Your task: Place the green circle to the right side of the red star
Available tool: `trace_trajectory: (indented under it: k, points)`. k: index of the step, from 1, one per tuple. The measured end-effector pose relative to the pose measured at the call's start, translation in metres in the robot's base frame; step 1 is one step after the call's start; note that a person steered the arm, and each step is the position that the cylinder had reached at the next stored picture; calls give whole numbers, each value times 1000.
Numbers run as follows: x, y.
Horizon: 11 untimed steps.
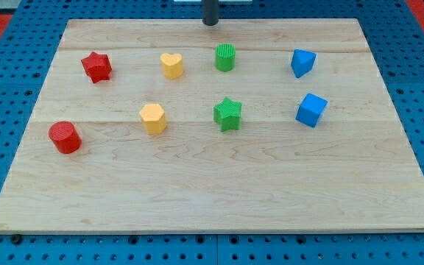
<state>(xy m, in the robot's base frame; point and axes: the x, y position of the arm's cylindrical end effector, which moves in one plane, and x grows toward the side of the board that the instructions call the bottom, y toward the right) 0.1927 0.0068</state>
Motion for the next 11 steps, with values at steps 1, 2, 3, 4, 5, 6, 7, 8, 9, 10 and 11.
trace_trajectory:
  k: [1, 2, 3, 4, 5, 6, 7, 8, 9, 10, 11]
  points:
    - [4, 47]
    - [29, 52]
    - [62, 36]
    - [81, 22]
    - [95, 14]
    - [106, 12]
    - [140, -11]
    - [163, -31]
    - [164, -10]
    - [170, 27]
    - [202, 28]
